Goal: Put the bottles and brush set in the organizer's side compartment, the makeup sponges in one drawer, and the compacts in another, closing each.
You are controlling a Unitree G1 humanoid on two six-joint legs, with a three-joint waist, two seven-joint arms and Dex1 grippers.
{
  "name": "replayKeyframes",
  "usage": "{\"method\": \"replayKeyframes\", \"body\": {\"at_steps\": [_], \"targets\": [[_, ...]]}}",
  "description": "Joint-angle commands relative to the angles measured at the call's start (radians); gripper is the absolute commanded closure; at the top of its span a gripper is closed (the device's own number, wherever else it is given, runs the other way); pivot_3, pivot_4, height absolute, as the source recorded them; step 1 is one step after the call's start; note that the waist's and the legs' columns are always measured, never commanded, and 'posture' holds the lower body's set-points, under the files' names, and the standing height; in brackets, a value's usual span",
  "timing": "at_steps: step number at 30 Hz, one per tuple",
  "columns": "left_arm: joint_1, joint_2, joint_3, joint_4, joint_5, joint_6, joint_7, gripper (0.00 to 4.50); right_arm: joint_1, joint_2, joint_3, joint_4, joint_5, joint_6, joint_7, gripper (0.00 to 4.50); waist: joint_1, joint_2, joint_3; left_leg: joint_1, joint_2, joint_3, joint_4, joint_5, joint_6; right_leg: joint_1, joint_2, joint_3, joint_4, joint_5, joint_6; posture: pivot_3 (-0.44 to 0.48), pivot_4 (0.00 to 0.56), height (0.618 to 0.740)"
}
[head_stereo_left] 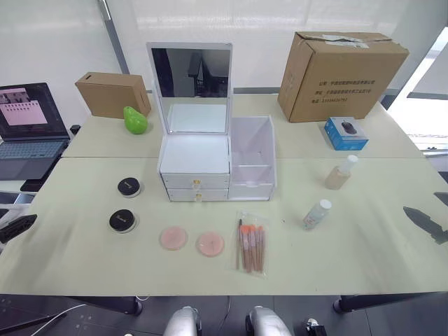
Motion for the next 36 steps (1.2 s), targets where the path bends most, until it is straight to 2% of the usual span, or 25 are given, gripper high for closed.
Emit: {"method": "replayKeyframes", "body": {"at_steps": [1,7,9,11,14,16,18,22,29,36], "targets": [[-0.010,0.015,0.021,-0.020,-0.009,-0.019,0.018,0.00,-0.008,-0.006,-0.009,-0.023,0.010,-0.005,-0.005,0.02,0.000,0.000,0.000,0.000,0.000,0.000,0.000,0.000,0.000,0.000,0.000,0.000,0.000,0.000,0.000,0.000,0.150,0.740],[-0.037,-0.016,0.038,-0.039,-0.033,-0.042,0.037,0.00,0.003,0.006,-0.002,-0.097,0.023,0.038,-0.024,0.02,0.000,0.000,0.000,0.000,0.000,0.000,0.000,0.000,0.000,0.000,0.000,0.000,0.000,0.000,0.000,0.000,0.150,0.740],[-0.044,-0.046,0.036,-0.095,-0.046,-0.040,0.032,0.00,-0.004,0.030,-0.002,-0.161,0.021,0.100,-0.098,0.02,0.002,0.000,0.000,0.000,0.000,0.000,0.000,0.000,0.000,0.000,0.000,0.000,0.000,0.000,0.000,0.000,0.150,0.740],[-0.007,-0.092,0.026,-0.225,-0.064,-0.011,0.008,0.00,-0.018,0.066,0.009,-0.264,0.027,0.190,-0.188,0.02,0.003,0.000,0.000,0.000,0.000,0.000,0.001,0.000,0.000,0.000,0.000,0.000,0.001,0.000,-0.001,0.000,0.150,0.740],[0.154,-0.221,-0.004,-0.676,-0.188,0.170,0.012,0.00,-0.113,0.158,0.063,-0.417,-0.002,0.381,-0.434,0.02,0.000,0.002,-0.002,-0.001,0.002,0.000,0.001,0.000,0.000,0.000,-0.001,0.001,0.002,0.002,-0.002,0.000,0.150,0.740],[0.227,-0.271,-0.025,-0.887,-0.220,0.259,0.064,0.00,-0.163,0.205,0.081,-0.471,0.002,0.467,-0.523,0.02,-0.006,0.002,-0.002,-0.001,0.001,-0.001,0.001,0.000,0.000,0.000,-0.003,0.001,0.002,0.002,-0.002,0.000,0.150,0.740],[0.278,-0.317,-0.067,-1.102,-0.272,0.355,0.113,0.00,-0.229,0.254,0.145,-0.490,-0.040,0.522,-0.615,0.02,-0.007,0.001,-0.002,-0.002,0.001,-0.001,0.001,0.000,0.000,0.000,-0.002,0.001,0.003,0.002,-0.002,0.000,0.150,0.740],[0.313,-0.351,-0.125,-1.385,-0.371,0.495,0.165,0.00,-0.355,0.352,0.211,-0.441,-0.088,0.548,-0.752,0.02,-0.008,0.001,-0.002,-0.002,0.000,-0.002,0.001,0.000,0.000,0.000,0.000,0.002,0.002,0.002,-0.002,0.000,0.150,0.740],[0.318,-0.366,-0.187,-1.625,-0.462,0.603,0.230,0.00,-0.439,0.409,0.255,-0.374,-0.105,0.514,-0.769,0.02,-0.001,0.002,-0.002,-0.002,-0.001,-0.002,0.002,0.000,0.000,0.000,0.000,0.001,0.001,0.002,-0.002,0.000,0.150,0.740],[0.219,-0.349,-0.229,-1.729,-0.518,0.691,0.331,0.00,-0.479,0.419,0.260,-0.279,-0.101,0.464,-0.737,0.02,-0.001,0.001,-0.002,-0.002,-0.001,-0.003,0.003,0.000,0.000,0.001,0.001,0.001,0.001,0.002,-0.002,0.000,0.150,0.740]]}}
